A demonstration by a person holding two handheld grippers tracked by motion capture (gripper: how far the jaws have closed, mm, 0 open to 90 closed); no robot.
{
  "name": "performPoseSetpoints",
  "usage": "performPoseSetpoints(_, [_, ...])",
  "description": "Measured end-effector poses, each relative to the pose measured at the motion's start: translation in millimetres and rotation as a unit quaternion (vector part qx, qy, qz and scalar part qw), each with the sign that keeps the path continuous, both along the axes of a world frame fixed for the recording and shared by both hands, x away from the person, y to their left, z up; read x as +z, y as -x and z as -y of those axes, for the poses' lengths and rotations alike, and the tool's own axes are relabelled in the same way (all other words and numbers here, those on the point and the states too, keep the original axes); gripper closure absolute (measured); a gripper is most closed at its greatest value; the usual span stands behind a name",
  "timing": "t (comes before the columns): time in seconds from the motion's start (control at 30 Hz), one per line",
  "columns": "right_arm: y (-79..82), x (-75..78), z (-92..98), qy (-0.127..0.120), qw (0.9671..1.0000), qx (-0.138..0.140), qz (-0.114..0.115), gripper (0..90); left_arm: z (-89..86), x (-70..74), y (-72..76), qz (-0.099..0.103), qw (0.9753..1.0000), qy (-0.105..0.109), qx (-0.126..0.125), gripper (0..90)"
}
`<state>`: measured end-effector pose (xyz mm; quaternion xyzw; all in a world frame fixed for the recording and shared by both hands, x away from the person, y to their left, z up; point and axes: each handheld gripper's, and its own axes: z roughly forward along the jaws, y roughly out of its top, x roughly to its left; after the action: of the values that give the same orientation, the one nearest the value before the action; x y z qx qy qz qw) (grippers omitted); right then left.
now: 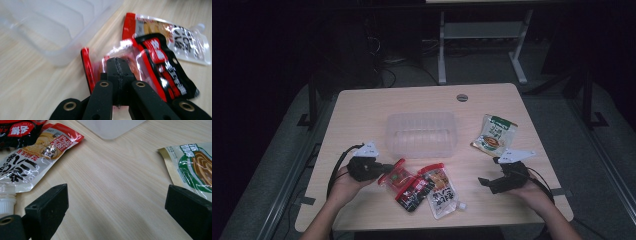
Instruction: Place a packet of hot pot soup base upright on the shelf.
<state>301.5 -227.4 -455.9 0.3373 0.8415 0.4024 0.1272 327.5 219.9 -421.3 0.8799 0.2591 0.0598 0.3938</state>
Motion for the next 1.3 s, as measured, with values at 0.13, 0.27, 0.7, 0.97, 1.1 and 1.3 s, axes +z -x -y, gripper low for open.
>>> performPoseSetpoints(0.13, [1.6, -0.2, -1.8, 0.003, 1.0, 0.002, -0.003, 4.7, 15.4, -2.2, -9.1, 0.004, 0.9999, -0.013, -0.008, 89.7])
performPoseSetpoints(0.27, [2.0, 0.1, -1.5, 0.002, 1.0, 0.006, 0.002, 4.7, 25.7, -5.1, -13.4, 0.003, 0.9998, -0.016, -0.015, 89.8])
performPoseSetpoints(0.7, [3.0, -1.7, 1.8, 0.0, 1.0, -0.001, -0.008, 5.3, 57.0, -14.0, -30.9, 0.008, 0.9984, -0.042, -0.036, 89.8])
performPoseSetpoints(0.97, [3.0, -2.8, 1.0, 0.003, 0.9999, 0.003, -0.011, 5.5, 59.6, -16.8, -32.2, 0.022, 0.9976, -0.056, -0.034, 89.7])
performPoseSetpoints(1.1, [2.9, -3.2, 0.6, 0.003, 0.9999, 0.007, -0.009, 5.5, 59.5, -20.9, -32.8, 0.02, 0.9964, -0.075, -0.032, 89.7])
performPoseSetpoints(1.3, [2.8, -3.9, 0.4, 0.005, 0.9999, 0.008, -0.011, 5.6, 54.4, -18.8, -32.1, 0.018, 0.9968, -0.073, -0.024, 89.7])
